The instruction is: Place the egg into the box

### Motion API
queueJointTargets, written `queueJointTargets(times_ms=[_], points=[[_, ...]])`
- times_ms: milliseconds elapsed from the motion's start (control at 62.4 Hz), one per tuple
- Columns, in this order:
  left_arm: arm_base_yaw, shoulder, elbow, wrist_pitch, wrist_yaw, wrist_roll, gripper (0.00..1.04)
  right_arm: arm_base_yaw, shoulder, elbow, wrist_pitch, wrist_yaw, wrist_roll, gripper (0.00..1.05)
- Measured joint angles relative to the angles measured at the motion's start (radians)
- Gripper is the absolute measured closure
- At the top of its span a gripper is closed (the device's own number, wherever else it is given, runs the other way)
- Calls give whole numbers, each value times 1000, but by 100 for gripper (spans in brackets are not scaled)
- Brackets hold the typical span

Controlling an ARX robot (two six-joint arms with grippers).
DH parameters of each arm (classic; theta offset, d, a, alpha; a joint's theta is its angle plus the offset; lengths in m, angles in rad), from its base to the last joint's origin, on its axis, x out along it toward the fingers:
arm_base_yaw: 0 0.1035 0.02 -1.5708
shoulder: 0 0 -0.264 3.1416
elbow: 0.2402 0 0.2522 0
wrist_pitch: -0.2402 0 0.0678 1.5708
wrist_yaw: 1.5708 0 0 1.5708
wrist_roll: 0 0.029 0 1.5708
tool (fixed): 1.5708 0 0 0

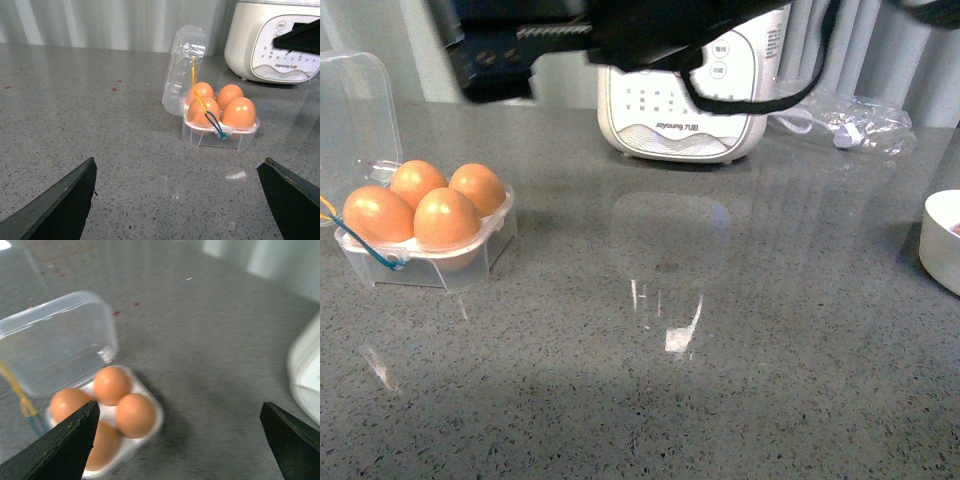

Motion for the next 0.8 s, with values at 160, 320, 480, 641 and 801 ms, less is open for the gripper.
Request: queueJointTargets(times_ms=[160,320,480,641,801], points=[[0,0,0,0,0,0,7,-86,-158,-193,190,266,-68,7],[0,0,0,0,0,0,7,-183,-317,-424,386,469,-138,7],[0,0,0,0,0,0,7,-303,-455,-660,615,605,-254,7],[0,0,0,0,0,0,7,-407,-541,-824,754,603,-398,7],[0,0,0,0,0,0,7,-526,-656,-927,780,568,-465,7]])
